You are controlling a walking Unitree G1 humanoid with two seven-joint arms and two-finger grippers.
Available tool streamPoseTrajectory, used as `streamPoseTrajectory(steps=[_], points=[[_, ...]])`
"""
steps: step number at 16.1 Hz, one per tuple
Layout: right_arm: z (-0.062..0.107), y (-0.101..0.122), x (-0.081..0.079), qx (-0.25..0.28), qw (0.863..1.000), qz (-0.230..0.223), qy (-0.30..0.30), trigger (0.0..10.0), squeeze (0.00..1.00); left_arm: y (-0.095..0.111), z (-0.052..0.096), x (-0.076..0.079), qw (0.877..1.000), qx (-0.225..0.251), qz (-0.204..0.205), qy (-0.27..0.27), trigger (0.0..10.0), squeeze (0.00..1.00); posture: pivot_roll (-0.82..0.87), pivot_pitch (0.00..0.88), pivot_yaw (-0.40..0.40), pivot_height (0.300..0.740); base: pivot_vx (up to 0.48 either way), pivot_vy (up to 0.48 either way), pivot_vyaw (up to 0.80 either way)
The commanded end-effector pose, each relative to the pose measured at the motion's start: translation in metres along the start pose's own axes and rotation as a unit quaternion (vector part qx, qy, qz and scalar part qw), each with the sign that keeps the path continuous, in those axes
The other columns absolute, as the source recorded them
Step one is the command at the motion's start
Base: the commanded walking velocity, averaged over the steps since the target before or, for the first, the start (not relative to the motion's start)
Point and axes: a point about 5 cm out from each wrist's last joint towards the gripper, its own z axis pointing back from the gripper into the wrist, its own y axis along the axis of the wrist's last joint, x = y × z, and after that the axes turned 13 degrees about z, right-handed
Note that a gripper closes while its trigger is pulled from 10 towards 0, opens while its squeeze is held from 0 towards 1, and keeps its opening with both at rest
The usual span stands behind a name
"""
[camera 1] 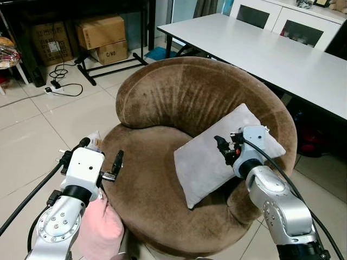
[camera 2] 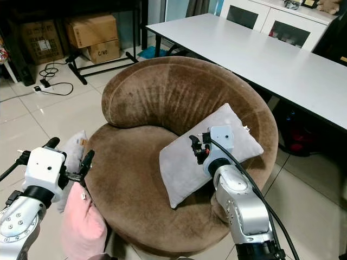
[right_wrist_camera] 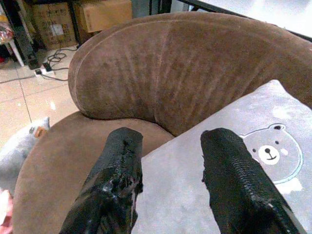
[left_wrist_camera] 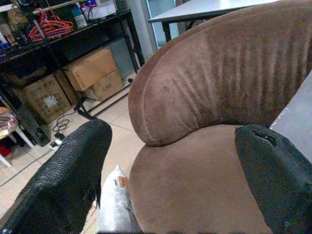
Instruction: Move the pillow to the sofa from floor
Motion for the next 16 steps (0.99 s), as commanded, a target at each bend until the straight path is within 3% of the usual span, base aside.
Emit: streamPoseTrajectory(steps=[1, 6, 16], points=[[0.0028, 0.0034, 0.0044, -0.003, 1.000, 0.012, -0.012, 10.0, 0.00, -0.0011, -0.0022, 0.0022, 1.000, 0.002, 0.004, 0.001, 10.0, 0.00, -0.06, 0.000, -0.075, 0.740, 0.000, 0.000, 0.00], [0.0035, -0.0018, 0.0065, -0.016, 0.999, 0.024, -0.027, 10.0, 0.00, -0.0018, -0.0028, 0.0004, 1.000, 0.009, -0.001, 0.006, 10.0, 0.00, -0.06, 0.000, -0.075, 0.740, 0.000, 0.000, 0.00], [0.0038, -0.0003, 0.0060, -0.020, 0.999, 0.028, -0.033, 10.0, 0.00, -0.0025, -0.0063, 0.0000, 1.000, 0.017, -0.003, 0.005, 10.0, 0.00, -0.06, 0.000, -0.067, 0.740, -0.265, 0.000, 0.00]])
